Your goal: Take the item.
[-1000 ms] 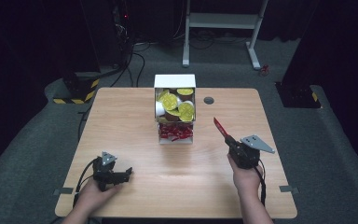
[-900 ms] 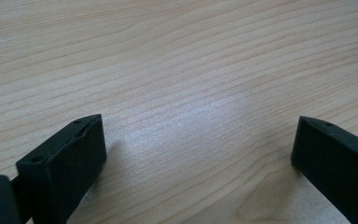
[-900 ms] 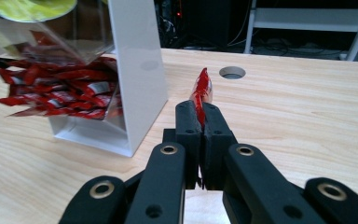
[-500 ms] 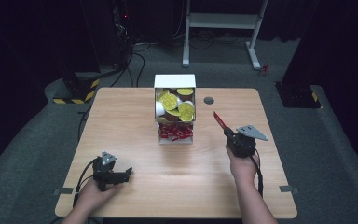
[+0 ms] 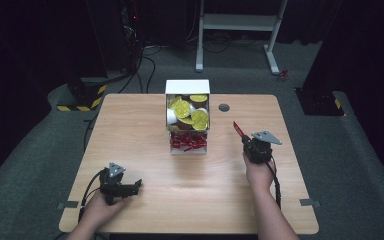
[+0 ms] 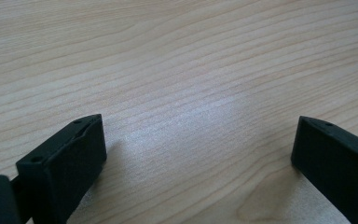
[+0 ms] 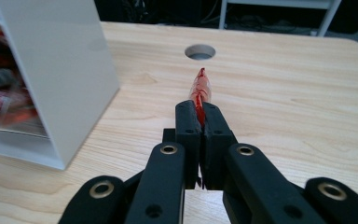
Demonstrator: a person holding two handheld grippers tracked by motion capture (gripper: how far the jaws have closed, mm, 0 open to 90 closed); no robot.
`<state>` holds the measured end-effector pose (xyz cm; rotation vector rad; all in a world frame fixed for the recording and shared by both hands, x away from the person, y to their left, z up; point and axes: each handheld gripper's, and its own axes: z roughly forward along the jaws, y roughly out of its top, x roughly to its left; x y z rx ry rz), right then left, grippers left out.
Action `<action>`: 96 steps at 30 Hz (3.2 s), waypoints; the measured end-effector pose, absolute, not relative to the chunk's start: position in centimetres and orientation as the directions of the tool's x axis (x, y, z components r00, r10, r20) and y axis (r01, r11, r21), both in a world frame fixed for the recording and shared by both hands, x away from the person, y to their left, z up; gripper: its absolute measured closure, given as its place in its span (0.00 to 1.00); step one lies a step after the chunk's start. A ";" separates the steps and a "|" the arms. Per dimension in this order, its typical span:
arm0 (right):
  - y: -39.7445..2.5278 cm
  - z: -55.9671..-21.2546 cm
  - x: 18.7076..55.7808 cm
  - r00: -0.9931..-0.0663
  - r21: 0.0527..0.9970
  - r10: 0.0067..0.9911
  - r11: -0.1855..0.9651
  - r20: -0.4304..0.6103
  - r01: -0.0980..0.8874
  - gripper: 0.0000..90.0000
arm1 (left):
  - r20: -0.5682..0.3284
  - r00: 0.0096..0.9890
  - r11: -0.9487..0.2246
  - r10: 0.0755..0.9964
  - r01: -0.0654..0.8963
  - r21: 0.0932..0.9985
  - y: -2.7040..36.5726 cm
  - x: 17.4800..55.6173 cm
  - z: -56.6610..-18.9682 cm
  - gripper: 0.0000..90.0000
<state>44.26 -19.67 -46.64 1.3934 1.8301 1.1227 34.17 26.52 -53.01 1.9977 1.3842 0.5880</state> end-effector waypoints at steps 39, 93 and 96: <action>-18.9 -51.0 46.1 -0.244 0.792 0.968 0.110 0.050 0.600 0.84 | 0.006 0.348 -0.248 0.938 0.655 0.714 26.5 34.2 -53.0 0.04; -17.4 -52.5 34.8 -0.425 0.706 0.905 0.309 -0.012 0.638 0.15 | 0.006 0.343 -0.243 0.939 0.654 0.717 26.4 34.2 -53.1 0.04; -17.3 -52.5 34.7 -0.428 0.704 0.904 0.311 -0.012 0.638 0.15 | 0.006 0.343 -0.243 0.939 0.654 0.717 26.4 34.2 -53.1 0.04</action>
